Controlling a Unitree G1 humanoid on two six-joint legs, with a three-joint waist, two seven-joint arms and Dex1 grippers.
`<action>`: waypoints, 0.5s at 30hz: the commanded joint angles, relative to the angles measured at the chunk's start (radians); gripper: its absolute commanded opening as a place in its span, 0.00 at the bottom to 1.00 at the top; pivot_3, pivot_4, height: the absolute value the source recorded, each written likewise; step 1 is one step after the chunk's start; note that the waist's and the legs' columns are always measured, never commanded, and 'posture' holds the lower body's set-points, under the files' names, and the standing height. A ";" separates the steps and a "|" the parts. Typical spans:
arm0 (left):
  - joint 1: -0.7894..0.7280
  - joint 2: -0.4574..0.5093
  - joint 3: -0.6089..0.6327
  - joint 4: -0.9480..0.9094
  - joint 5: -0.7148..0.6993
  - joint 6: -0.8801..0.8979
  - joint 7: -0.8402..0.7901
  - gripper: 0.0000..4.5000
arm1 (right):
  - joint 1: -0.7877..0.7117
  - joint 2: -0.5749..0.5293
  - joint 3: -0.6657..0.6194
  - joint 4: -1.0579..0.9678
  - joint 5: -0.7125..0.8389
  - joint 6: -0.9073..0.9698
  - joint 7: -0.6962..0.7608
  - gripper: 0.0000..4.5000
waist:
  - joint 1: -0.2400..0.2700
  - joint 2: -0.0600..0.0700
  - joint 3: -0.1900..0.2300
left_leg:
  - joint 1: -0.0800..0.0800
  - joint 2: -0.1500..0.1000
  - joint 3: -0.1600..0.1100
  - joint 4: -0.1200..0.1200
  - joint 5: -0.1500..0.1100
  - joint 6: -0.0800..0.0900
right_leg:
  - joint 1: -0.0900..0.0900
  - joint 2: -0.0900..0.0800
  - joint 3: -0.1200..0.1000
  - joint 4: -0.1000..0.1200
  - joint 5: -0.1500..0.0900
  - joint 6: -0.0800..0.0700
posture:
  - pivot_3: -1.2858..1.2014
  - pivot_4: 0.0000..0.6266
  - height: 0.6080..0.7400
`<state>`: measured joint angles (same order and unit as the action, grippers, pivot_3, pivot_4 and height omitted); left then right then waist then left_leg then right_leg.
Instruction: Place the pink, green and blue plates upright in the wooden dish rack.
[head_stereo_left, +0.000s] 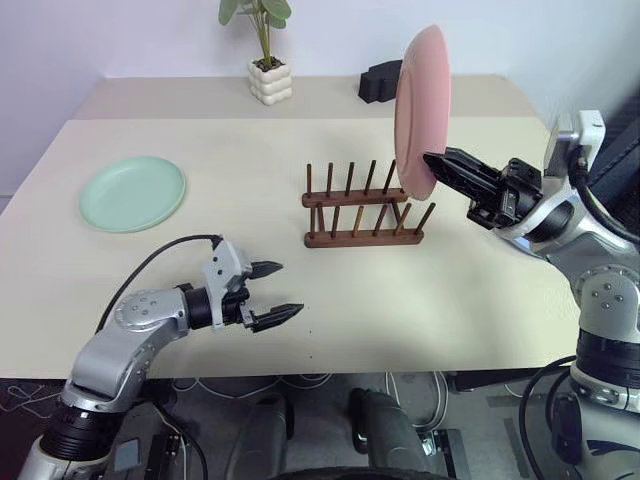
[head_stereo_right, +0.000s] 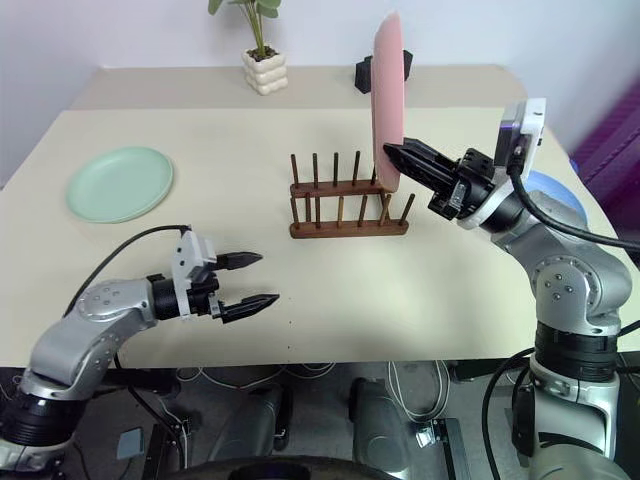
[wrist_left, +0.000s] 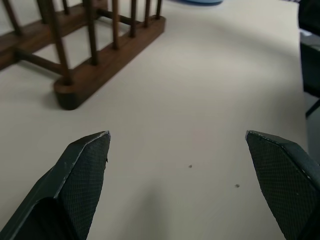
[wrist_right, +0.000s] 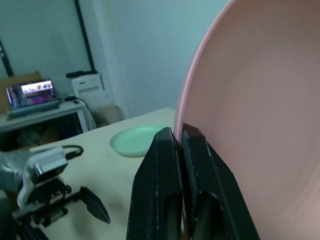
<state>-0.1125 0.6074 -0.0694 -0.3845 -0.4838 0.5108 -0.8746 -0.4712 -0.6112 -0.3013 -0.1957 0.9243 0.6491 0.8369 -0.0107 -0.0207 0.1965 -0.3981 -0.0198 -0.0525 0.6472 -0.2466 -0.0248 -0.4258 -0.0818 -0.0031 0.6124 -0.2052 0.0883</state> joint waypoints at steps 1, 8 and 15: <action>-0.012 -0.015 -0.004 -0.012 -0.003 -0.022 0.000 0.99 | -0.031 -0.023 -0.018 0.043 0.007 -0.002 0.033 0.00 | 0.000 0.000 0.000 | 0.000 0.000 0.000 0.000 0.000 0.000 | 0.000 0.000 0.000 0.000 0.000 0.000 | 0.52 0.24 0.99; -0.002 -0.029 0.010 -0.007 -0.004 -0.042 -0.002 0.99 | -0.073 -0.026 -0.033 0.195 0.032 0.056 0.068 0.00 | -0.001 0.000 0.000 | 0.000 0.000 0.000 0.000 0.000 0.000 | 0.000 0.000 0.000 0.000 0.000 0.000 | 0.52 0.24 0.99; 0.022 -0.041 0.000 -0.009 0.002 -0.069 -0.001 0.99 | -0.100 -0.015 -0.033 0.272 0.038 0.090 0.106 0.00 | -0.002 0.001 0.000 | 0.000 0.000 0.000 0.000 0.000 0.000 | 0.000 0.000 0.000 0.000 0.000 0.000 | 0.52 0.24 0.99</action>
<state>-0.0958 0.5726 -0.0738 -0.3747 -0.4802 0.4643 -0.8722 -0.5396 -0.6194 -0.3056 0.0711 0.9378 0.7350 0.9297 -0.0130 -0.0201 0.1966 -0.3981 -0.0200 -0.0520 0.6473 -0.2467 -0.0245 -0.4261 -0.0816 -0.0031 0.6125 -0.2050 0.0886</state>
